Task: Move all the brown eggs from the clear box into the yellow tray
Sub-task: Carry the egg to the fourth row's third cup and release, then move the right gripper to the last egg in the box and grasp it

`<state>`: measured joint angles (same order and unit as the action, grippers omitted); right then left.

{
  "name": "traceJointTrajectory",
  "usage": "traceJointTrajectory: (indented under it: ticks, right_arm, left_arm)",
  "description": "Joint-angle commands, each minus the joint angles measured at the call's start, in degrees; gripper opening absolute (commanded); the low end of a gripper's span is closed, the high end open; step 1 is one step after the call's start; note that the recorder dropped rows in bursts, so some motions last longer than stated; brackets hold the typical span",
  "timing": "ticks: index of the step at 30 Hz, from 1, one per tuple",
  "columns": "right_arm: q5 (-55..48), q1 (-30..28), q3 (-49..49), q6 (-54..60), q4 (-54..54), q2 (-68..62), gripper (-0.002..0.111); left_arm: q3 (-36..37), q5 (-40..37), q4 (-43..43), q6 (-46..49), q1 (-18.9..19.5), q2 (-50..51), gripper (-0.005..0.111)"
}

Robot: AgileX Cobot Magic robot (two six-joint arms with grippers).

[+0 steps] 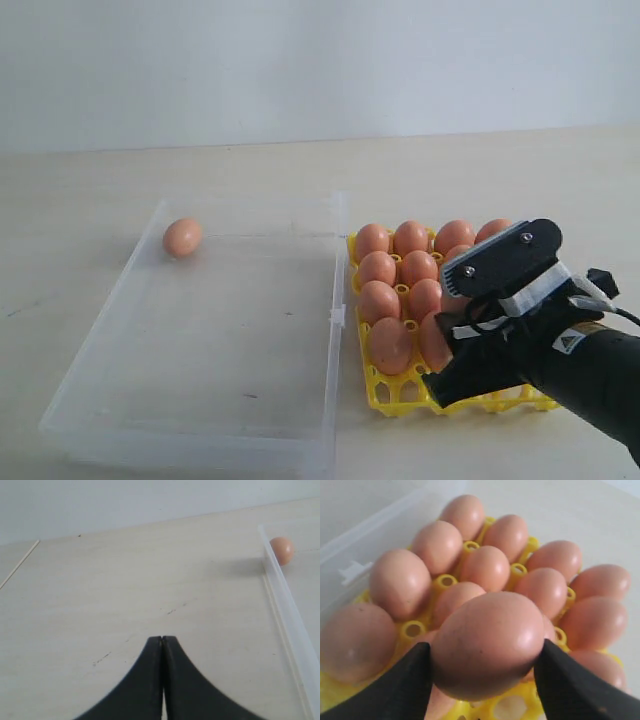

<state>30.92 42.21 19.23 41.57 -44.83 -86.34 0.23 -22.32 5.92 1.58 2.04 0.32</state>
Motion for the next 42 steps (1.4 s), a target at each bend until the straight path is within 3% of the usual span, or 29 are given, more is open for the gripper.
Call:
traceJointTrajectory:
  ticks: [1,17,24,27,29,31,33,36,38,42]
  right_arm:
    - [4.0,-0.4,-1.7,3.9,-6.3,0.4,0.000]
    - [5.4,-2.0,-0.5,7.8,-10.7,-2.2,0.000]
    - [6.4,-2.0,1.9,16.0,-17.7,-4.9,0.002]
    - [5.6,-2.0,1.9,16.0,-18.1,-4.9,0.017]
    - [5.4,-2.0,1.9,16.0,-18.2,-4.9,0.043]
    - [5.4,-2.0,1.9,17.2,-18.6,-4.9,0.062]
    - [6.1,-2.0,1.9,19.6,-19.7,-4.2,0.067]
    - [6.6,-2.0,1.9,24.6,-23.6,1.7,0.066]
    - [7.9,-1.9,1.9,28.0,-26.1,7.0,0.056]
    - [6.2,-1.9,3.4,29.9,-26.1,14.6,0.014]
  left_arm:
    - [-0.2,0.5,-0.1,-0.3,-0.3,-0.3,0.000]
    - [-0.2,0.5,-0.1,-0.3,-0.3,-0.3,0.000]
    - [-0.2,0.5,-0.1,-0.3,-0.3,-0.3,0.000]
    - [-0.2,0.5,-0.1,-0.3,-0.3,-0.3,0.000]
    - [-0.2,0.5,-0.1,-0.3,-0.3,-0.3,0.000]
    - [-0.2,0.5,-0.1,-0.3,-0.3,-0.3,0.000]
    - [-0.2,0.5,-0.1,-0.3,-0.3,-0.3,0.000]
    - [-0.2,0.5,-0.1,-0.3,-0.3,-0.3,0.000]
    - [-0.2,0.5,-0.1,-0.3,-0.3,-0.3,0.000]
    - [-0.2,0.5,-0.1,-0.3,-0.3,-0.3,0.000]
